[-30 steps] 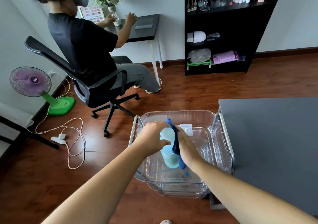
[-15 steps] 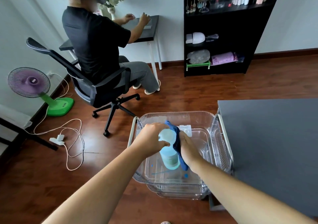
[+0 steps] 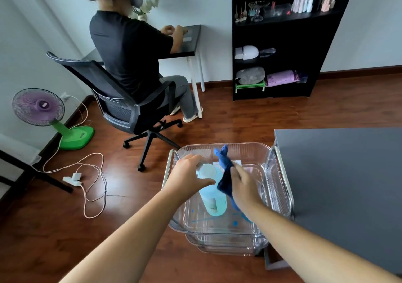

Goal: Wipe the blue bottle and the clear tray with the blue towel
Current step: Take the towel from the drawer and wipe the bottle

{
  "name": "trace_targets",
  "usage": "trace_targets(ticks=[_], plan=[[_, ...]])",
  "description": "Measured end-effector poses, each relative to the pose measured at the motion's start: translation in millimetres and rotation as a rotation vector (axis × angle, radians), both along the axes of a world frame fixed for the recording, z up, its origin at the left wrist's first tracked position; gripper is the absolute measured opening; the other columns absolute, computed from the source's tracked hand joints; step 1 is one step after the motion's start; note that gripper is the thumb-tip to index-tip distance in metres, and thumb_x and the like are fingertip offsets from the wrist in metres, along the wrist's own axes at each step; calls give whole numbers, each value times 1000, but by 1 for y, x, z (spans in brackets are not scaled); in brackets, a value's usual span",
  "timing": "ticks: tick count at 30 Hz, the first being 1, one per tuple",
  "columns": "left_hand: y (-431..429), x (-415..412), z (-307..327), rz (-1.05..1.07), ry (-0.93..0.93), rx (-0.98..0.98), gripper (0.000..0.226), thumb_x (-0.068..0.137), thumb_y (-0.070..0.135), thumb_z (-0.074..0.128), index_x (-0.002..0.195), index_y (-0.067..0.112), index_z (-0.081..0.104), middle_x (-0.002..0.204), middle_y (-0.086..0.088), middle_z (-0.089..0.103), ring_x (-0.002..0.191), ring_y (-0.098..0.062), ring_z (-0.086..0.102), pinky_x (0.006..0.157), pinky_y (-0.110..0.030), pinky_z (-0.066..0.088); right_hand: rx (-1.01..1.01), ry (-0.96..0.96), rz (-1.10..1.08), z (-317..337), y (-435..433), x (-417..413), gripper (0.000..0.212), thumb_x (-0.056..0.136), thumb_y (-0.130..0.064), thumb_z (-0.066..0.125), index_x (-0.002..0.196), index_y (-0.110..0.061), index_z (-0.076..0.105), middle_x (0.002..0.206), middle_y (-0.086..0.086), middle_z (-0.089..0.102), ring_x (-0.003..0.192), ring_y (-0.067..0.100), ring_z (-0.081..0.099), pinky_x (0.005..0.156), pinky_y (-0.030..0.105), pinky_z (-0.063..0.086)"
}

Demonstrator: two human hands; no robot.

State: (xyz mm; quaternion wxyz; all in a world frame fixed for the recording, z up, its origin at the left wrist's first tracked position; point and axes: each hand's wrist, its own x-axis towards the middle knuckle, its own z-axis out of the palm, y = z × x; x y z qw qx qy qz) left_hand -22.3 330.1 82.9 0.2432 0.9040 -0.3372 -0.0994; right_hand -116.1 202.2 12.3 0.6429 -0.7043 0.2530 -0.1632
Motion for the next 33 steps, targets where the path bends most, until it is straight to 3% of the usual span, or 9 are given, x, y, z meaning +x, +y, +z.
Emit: trace_targets(ticks=[4, 8, 12, 17, 20, 24, 27, 31, 33], plan=[[-1, -2, -1, 0, 9, 5, 49, 69, 31, 83, 110, 15, 63, 100, 2, 60, 89, -14, 54, 84, -29, 51, -228, -89, 118, -16, 27, -8, 46, 99, -9, 37, 139, -30, 46, 140, -17, 48, 127, -1, 44, 108, 17, 30], [-1, 3, 1, -22, -17, 66, 47, 70, 33, 82, 109, 14, 62, 100, 2, 62, 86, -14, 57, 87, -19, 35, -8, 1, 179, -11, 9, 17, 35, 102, -16, 34, 124, -32, 56, 126, -5, 61, 118, 11, 55, 103, 27, 42], [-2, 1, -1, -31, -15, 54, 50, 70, 32, 82, 111, 12, 63, 104, -1, 64, 91, -16, 57, 84, -32, 52, 232, 95, 268, -12, 1, 27, 34, 104, -27, 27, 114, -20, 59, 104, 0, 65, 98, 17, 59, 79, 20, 47], [-1, 2, -5, -11, -36, 27, 46, 70, 35, 82, 107, 13, 63, 95, 5, 58, 84, -12, 53, 82, -17, 36, 71, 83, -15, -36, 19, 1, 33, 103, -20, 30, 122, -14, 58, 107, -1, 64, 102, 16, 60, 82, 20, 40], [1, -3, -8, -19, 1, -22, 50, 72, 35, 81, 115, 18, 61, 108, 4, 60, 94, -14, 56, 84, -27, 48, -32, 127, -81, -44, 19, -7, 29, 102, -19, 34, 112, -12, 60, 98, 1, 66, 100, 23, 62, 79, 27, 43], [16, -19, -26, 76, 3, -92, 78, 62, 45, 84, 128, 29, 46, 123, 11, 49, 105, -11, 52, 83, -29, 47, -45, 35, -132, -37, 13, -12, 24, 102, -21, 34, 104, -24, 58, 88, -9, 60, 90, 16, 60, 70, 21, 40], [25, -33, -51, 204, 102, -165, 93, 58, 43, 87, 135, 25, 39, 131, 9, 47, 115, -10, 49, 89, -24, 40, -94, 39, -138, -42, 15, -19, 31, 102, -22, 37, 121, -18, 60, 95, -12, 62, 92, 10, 58, 70, 11, 41], [22, -40, -79, 274, 229, -252, 83, 61, 40, 87, 130, 28, 41, 119, 17, 49, 114, -9, 49, 86, -21, 37, -147, 69, -66, -56, 25, -27, 35, 101, -18, 38, 132, -20, 55, 112, -15, 58, 104, 4, 54, 76, -6, 34], [18, -38, -87, 304, 261, -292, 78, 62, 41, 85, 126, 34, 41, 116, 17, 51, 112, -10, 51, 85, -24, 39, -153, 81, -21, -61, 28, -29, 37, 101, -16, 40, 136, -21, 50, 123, -12, 57, 113, 7, 53, 87, -2, 34]])
